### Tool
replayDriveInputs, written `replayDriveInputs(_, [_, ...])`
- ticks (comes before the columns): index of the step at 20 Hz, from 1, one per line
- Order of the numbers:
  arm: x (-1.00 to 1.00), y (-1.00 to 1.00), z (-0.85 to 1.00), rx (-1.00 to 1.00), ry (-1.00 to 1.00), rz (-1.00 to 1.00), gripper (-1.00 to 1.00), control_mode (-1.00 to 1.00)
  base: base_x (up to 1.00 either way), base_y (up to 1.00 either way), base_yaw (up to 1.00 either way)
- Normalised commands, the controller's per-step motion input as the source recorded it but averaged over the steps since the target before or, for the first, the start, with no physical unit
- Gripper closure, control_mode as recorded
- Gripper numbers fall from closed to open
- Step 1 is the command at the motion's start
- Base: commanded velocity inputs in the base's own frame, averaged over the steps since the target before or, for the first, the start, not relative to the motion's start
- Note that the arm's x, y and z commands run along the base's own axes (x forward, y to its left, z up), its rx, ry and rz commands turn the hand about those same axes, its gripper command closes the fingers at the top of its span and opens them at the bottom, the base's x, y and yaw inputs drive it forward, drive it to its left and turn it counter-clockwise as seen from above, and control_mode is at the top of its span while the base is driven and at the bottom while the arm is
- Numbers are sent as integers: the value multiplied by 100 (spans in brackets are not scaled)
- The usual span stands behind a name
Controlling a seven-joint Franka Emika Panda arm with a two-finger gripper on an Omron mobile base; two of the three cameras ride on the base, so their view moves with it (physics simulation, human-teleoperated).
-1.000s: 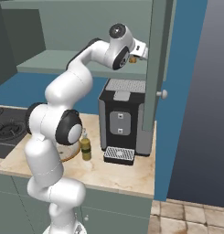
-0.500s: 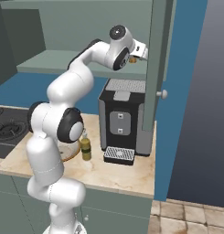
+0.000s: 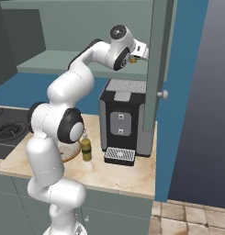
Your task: Retrieve the bottle and the shaker from the cabinet and place them next to the mixing bowl on the counter. Then add garlic from the fridge to the mixing bowl.
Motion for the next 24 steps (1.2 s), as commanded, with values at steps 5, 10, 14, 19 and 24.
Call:
replayDriveInputs(5, [-11, 3, 0, 0, 0, 1, 100, -100, 0, 0, 0])
replayDriveInputs(10, [-92, 56, 0, 0, 0, 7, 100, -100, 0, 0, 0])
replayDriveInputs(14, [-100, 80, 0, 0, 0, 7, 100, -100, 0, 0, 0])
replayDriveInputs(19, [-100, 87, -10, 0, 0, 6, 100, -100, 0, 0, 0])
replayDriveInputs(24, [-100, 88, -14, 0, 0, 6, 100, -100, 0, 0, 0])
